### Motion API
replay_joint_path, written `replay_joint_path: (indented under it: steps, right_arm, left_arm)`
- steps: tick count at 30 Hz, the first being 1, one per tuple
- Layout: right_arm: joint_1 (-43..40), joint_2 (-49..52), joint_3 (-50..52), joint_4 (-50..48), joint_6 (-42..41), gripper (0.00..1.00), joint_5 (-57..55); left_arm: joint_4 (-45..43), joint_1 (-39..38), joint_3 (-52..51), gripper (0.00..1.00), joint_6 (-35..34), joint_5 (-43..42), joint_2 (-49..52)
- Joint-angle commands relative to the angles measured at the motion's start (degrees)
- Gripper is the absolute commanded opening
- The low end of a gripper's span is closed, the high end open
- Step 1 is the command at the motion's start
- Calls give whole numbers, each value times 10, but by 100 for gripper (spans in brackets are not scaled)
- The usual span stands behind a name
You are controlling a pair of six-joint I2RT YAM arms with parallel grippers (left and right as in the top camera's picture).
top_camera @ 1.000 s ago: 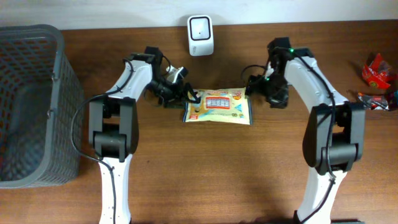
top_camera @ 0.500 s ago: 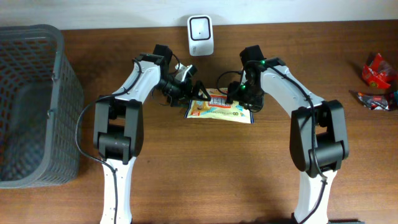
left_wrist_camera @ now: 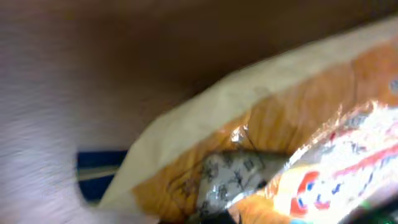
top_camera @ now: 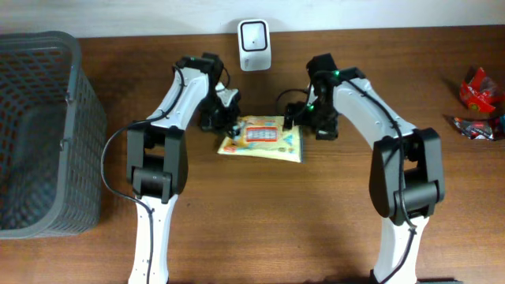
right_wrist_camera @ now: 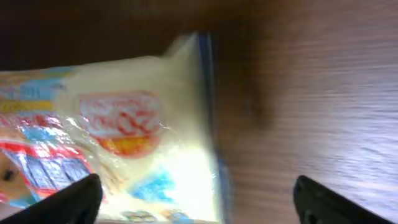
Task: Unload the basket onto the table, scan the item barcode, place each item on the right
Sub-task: 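Open both grippers and lift them away from the bag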
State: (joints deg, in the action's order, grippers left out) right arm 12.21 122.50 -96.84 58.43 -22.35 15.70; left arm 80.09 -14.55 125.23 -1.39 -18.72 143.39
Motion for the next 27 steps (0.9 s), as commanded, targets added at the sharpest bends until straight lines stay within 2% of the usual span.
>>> replay_joint_path:
  steps: [1, 3, 5, 7, 11, 14, 17, 22, 27]
  right_arm:
    - [-32, -42, -34, 12, 11, 98, -45]
    - [-52, -41, -33, 12, 11, 98, -48]
    - [-59, -41, -33, 12, 11, 98, -48]
    - [-60, -41, -33, 12, 11, 98, -48]
    - [-59, -41, -33, 11, 11, 98, -49]
    - [-59, -40, -33, 6, 11, 98, -53]
    - [-59, -40, -28, -8, 11, 98, -53]
    - [-59, -37, -26, -21, 11, 98, -59]
    - [-59, -37, -26, -20, 11, 98, -59]
  left_arm:
    - [85, 9, 158, 0, -70, 235, 0]
    - [149, 9, 251, 0, -99, 341, 0]
    - [167, 8, 298, 0, -114, 430, -2]
    - [166, 7, 313, 0, -128, 510, -7]
    - [166, 7, 313, 0, -128, 738, -9]
    - [166, 7, 313, 0, -128, 836, -9]
    - [166, 8, 313, 0, -127, 845, -10]
    - [167, -12, 304, 0, -116, 673, -10]
    - [167, -63, 231, 0, -119, 660, -10]
